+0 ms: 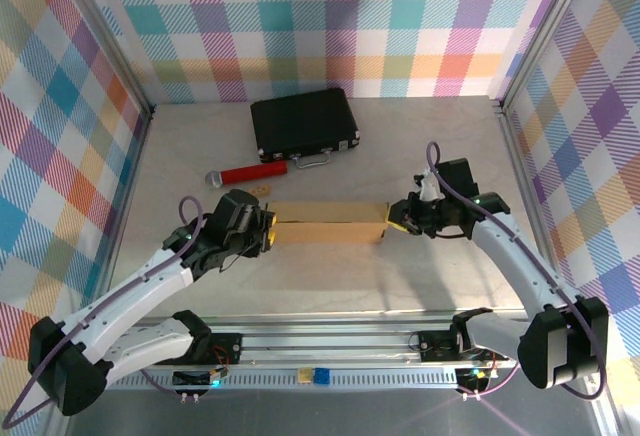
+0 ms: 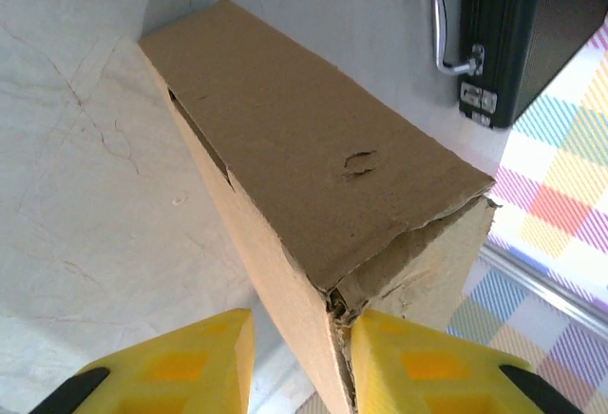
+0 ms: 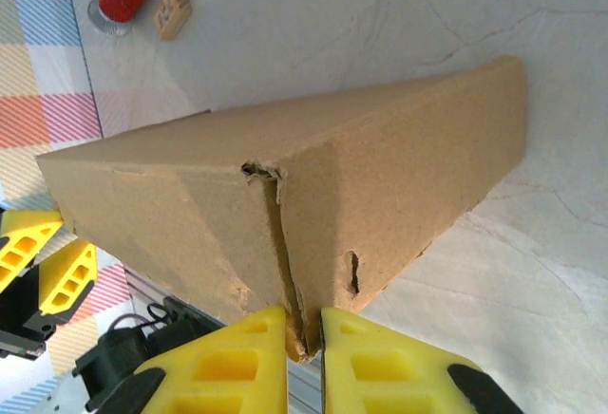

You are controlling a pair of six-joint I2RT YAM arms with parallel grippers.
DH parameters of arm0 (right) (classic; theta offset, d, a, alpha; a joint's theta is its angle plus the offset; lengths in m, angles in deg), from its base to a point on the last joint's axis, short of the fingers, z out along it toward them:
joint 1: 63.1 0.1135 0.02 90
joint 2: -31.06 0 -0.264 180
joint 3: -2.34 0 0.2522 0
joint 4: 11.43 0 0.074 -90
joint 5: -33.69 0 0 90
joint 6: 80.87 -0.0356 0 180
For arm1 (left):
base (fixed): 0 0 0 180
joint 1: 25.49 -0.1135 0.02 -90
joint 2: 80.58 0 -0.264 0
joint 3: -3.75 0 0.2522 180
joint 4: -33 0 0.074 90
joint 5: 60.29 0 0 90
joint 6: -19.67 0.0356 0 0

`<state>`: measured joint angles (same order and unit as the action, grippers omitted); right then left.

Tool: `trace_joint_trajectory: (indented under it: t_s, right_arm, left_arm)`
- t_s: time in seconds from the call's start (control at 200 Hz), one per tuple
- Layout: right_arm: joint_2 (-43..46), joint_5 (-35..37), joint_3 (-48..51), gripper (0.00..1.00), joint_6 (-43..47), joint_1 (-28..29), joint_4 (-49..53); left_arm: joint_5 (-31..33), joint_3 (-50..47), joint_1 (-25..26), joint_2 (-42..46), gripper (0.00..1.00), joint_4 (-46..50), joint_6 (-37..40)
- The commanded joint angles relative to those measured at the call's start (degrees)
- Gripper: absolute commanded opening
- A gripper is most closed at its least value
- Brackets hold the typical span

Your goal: Fold the paper box

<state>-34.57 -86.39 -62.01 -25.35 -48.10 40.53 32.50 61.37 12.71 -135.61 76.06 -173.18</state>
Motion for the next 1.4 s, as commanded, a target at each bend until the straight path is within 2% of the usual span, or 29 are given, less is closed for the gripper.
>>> trace_joint_trajectory:
  t_s: [0.0,0.115,0.28,0.5,0.655,0.705,0.765,0.785,0.805,0.815,0.88,0.9,0.915,0.98,1.085,1.125,1.215,1.25,1.345,1.395]
  right_arm:
    - [0.64,1.37,3.22,0.15,3.31,-0.06,6.97]
    - [1.45,0.91,5.24,0.17,3.22,0.02,7.31]
    - [1.76,2.25,7.86,0.23,2.51,0.02,6.67]
    - [-2.84,5.56,9.2,0.3,1.45,0.02,-0.49]
    - [-1.98,9.71,6.05,0.39,1.18,-0.13,2.15]
    - [-1.0,11.58,4.63,0.46,0.59,-0.19,3.22]
    - [0.21,15.82,1.96,0.63,-0.31,-0.24,5.67]
    - [0.71,17.53,0.99,0.76,-0.64,-0.24,6.56]
    - [1.21,19.25,0.02,0.97,-0.92,-0.31,7.2]
    - [1.56,19.97,-0.42,1.0,-0.89,-0.28,7.45]
    - [3.87,26.63,-3.53,0.99,-1.03,-0.39,9.5]
    - [4.96,28.45,-4.4,0.99,-0.89,-0.41,9.59]
    - [5.55,29.73,-4.89,0.99,-0.47,-0.42,9.49]
    - [9.99,35.59,-6.16,0.99,1.42,-0.41,8.2]
    - [15.99,50.47,-5.37,0.99,2.32,-0.41,5.58]
    - [18.24,54.72,-3.5,0.99,4.47,-0.41,2.53]
    - [23.44,59.99,4.65,0.99,11.24,-0.41,-7.04]
    - [25.68,61.86,8.14,0.99,12.96,-0.41,-10.76]
    - [29.04,64.72,17.92,0.99,20.5,-0.41,-21.05]
    - [28.42,65.07,21.55,0.99,23.58,-0.42,-24.43]
  left_arm:
    - [-2.95,-4.94,0.56,0.44,0.32,2.29,1.68]
    - [-5.95,-7.52,0.73,0.07,0.32,-0.62,2.13]
    - [-6.43,-8.96,1.18,0.01,0.32,-0.03,2.24]
    - [-7.03,-13.66,1.35,-1.48,0.33,-6.33,1.09]
    - [-4.12,-9.95,-0.15,-0.06,0.37,-0.69,6.63]
    - [-3.86,-7.51,-2.51,0.17,0.39,1.89,11.45]
    - [-4.73,-3.47,-6.63,-0.72,0.45,4.74,19.84]
    - [-4.95,-1.67,-8.18,-1.33,0.49,5.91,23.27]
    - [-4.94,0.29,-9.88,-1.94,0.55,7.33,26.9]
    - [-4.75,1.39,-10.5,-2.28,0.59,8.05,28.91]
    - [-2.58,8.38,-13.91,-4.15,0.83,12.71,40.65]
    - [-1.57,10.31,-14.88,-4.49,0.96,14.0,43.74]
    - [-0.65,11.68,-15.44,-4.75,1.0,14.82,45.89]
    - [4.52,16.68,-17.14,-4.87,1.0,17.32,54.22]
    - [14.17,20.59,-18.07,-2.45,1.0,17.35,64.73]
    - [19.42,20.62,-18.11,-1.25,1.0,17.61,65.59]
    - [35.96,18.51,-18.07,0.84,1.0,20.25,63.31]
    - [40.07,16.6,-18.07,1.59,1.0,19.21,65.51]
    - [42.53,6.66,-18.2,3.6,1.0,8.77,83.13]
    - [42.59,1.34,-18.52,4.01,1.0,3.05,89.29]
